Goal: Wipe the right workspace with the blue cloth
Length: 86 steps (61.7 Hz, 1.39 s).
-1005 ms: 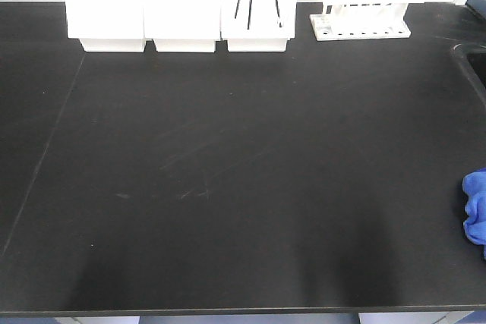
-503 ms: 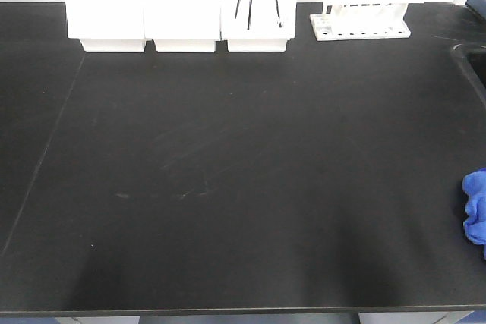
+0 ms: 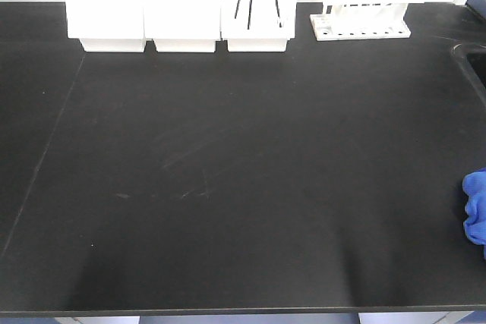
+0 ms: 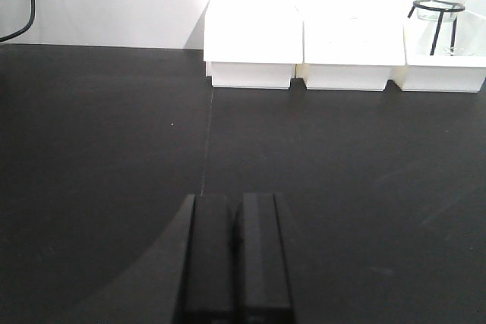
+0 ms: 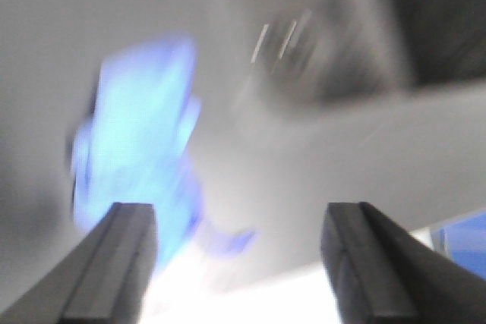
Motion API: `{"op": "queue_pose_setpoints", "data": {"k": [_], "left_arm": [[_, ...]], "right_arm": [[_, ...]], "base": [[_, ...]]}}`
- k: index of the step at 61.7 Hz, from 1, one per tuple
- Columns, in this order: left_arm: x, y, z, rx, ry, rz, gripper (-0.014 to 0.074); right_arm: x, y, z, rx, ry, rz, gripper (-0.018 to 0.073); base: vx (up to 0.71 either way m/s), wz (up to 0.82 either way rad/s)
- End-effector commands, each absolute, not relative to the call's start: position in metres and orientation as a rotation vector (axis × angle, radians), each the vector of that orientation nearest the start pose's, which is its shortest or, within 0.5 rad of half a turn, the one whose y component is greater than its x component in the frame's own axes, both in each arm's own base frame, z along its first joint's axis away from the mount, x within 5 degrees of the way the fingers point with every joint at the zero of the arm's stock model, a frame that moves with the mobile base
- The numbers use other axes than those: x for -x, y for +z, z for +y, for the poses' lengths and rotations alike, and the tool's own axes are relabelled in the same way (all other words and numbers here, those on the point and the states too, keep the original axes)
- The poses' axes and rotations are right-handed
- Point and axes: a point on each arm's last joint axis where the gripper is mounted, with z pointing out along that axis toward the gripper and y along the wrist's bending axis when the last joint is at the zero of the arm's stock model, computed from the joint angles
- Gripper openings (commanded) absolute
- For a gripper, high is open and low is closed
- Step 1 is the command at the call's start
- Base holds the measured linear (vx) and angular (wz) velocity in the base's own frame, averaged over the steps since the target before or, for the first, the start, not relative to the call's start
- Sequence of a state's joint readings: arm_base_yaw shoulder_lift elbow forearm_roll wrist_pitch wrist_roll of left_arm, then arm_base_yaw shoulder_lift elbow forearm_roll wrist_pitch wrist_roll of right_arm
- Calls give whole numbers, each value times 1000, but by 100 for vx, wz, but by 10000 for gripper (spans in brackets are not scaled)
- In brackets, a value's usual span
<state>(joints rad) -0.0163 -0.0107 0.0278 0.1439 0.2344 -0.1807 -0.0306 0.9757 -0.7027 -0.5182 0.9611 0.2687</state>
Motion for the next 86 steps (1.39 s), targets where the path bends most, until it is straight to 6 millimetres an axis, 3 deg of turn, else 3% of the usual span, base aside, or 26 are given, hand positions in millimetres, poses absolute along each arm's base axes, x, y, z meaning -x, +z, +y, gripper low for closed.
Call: {"op": "queue_pose_setpoints", "data": {"k": [1,27,53,62,74,86], "left_arm": [[-56,181,1,38,-32,1667,-6],[-56,181,1,38,-32,1667,-6],[-56,181,1,38,-32,1667,-6],[-56,181,1,38,-32,1667,-6],[-56,181,1,38,-32,1667,-6],[-56,181,1,38,-32,1667,-6]], "right_arm": [[-175,270,-42,-64,-583,2612,491],[-217,225,-38,-30,-497,2710,491],[-240,186,-68,-214,-385,2735,480],[-247,180,-65,-200,-326,2707,364],[-248,180,-64,-229,-295,2697,-17],[-244,194,-61,-302,-253,2652,-11]], "base": [[0,0],[0,0],[0,0],[0,0],[0,0],[0,0]]}}
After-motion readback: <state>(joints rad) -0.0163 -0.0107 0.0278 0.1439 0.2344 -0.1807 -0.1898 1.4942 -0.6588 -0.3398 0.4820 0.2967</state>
